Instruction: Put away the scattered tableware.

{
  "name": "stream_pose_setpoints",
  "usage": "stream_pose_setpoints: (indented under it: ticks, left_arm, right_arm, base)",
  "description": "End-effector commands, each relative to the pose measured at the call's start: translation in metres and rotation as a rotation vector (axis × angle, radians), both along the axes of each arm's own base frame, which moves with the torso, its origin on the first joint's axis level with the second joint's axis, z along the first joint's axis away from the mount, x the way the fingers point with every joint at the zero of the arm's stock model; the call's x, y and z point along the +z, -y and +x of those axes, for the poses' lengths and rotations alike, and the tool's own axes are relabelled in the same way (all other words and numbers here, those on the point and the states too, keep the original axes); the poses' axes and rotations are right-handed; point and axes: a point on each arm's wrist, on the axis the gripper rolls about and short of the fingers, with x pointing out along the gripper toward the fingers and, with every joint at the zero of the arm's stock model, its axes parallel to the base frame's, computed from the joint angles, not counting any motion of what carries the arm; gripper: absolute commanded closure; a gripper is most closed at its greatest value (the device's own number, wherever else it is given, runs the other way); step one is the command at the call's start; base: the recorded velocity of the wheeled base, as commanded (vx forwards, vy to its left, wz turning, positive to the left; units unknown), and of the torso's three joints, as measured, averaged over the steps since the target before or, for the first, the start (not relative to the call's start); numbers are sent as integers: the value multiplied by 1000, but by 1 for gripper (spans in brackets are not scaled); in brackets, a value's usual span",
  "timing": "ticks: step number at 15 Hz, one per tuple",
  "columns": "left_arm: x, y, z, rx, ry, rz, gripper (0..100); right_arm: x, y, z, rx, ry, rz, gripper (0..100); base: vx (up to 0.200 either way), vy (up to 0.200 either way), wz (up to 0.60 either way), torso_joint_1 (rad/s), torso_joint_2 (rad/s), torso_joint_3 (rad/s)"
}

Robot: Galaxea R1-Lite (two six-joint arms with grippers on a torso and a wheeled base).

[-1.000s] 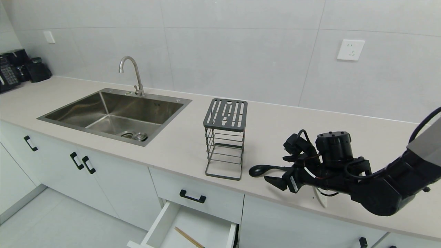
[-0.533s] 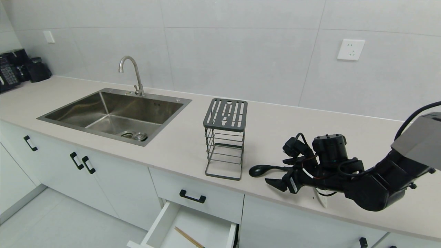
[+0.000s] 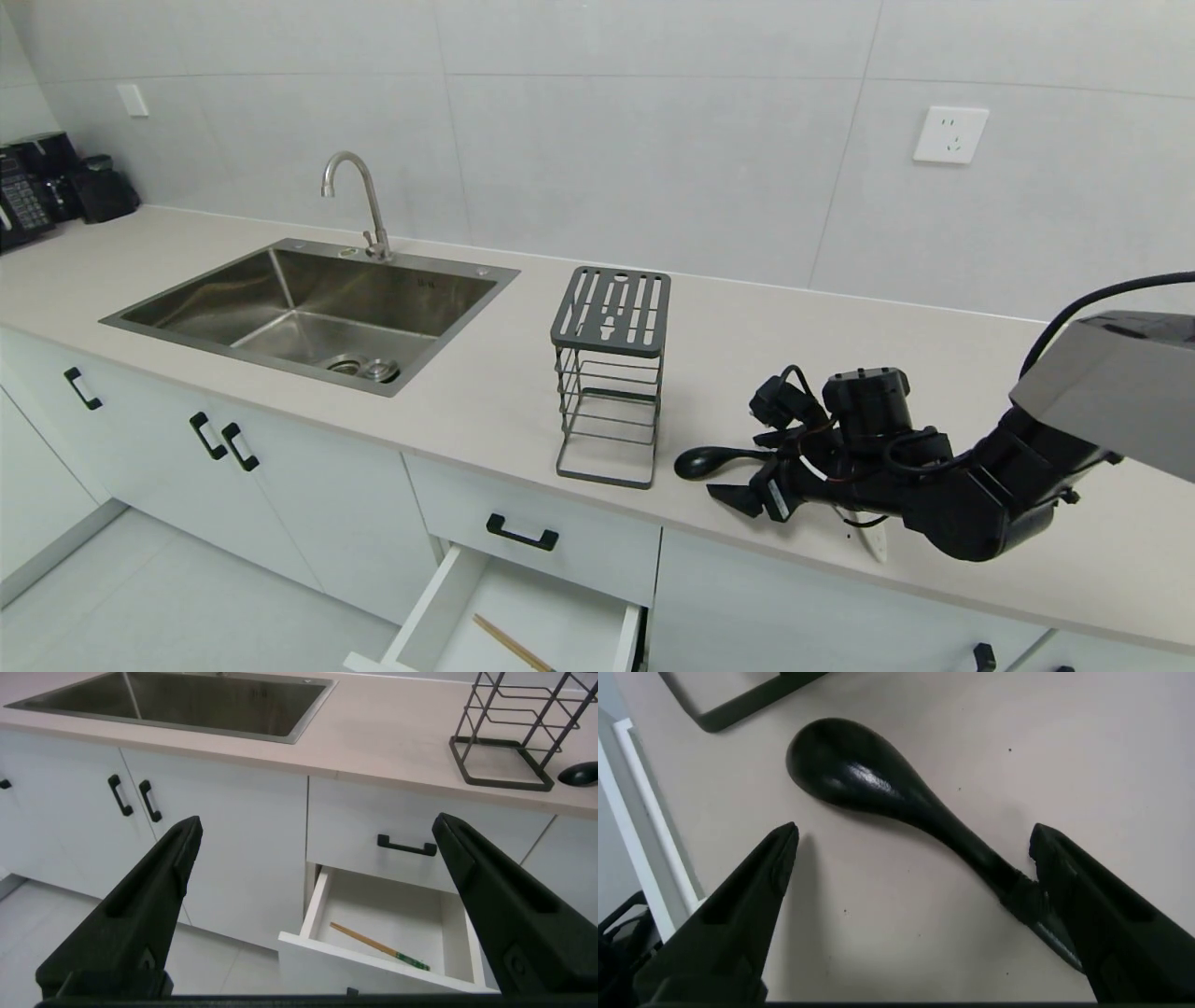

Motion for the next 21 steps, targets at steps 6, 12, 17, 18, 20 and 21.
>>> stream_pose_setpoints:
  ticks: [6, 12, 17, 18, 20, 21]
  left_arm:
    - [0, 0, 0, 1, -1, 0, 0]
    - [0, 0, 0, -1, -1, 0, 0]
    - [0, 0, 0, -1, -1, 0, 0]
    - [0, 0, 0, -1, -1, 0, 0]
    - [0, 0, 0, 1, -1, 0, 0]
    - [0, 0, 0, 1, -1, 0, 0]
  right_arm:
    - [-13, -1, 4, -3, -28, -5, 100]
    - [-1, 2, 1, -9, -2, 2, 100]
    - [30, 6, -9, -11, 70, 15, 100]
    - [33, 8, -14, -6, 76, 12, 100]
    - [38, 9, -31, 14, 72, 0, 100]
    - [39, 8, -38, 25, 67, -2, 100]
  base:
    - [0, 0, 0, 0, 0, 0]
    - [0, 0, 0, 0, 0, 0]
    - [0, 0, 0, 0, 0, 0]
    - [0, 0, 0, 0, 0, 0]
    - [0, 0, 0, 0, 0, 0]
    - [0, 0, 0, 0, 0, 0]
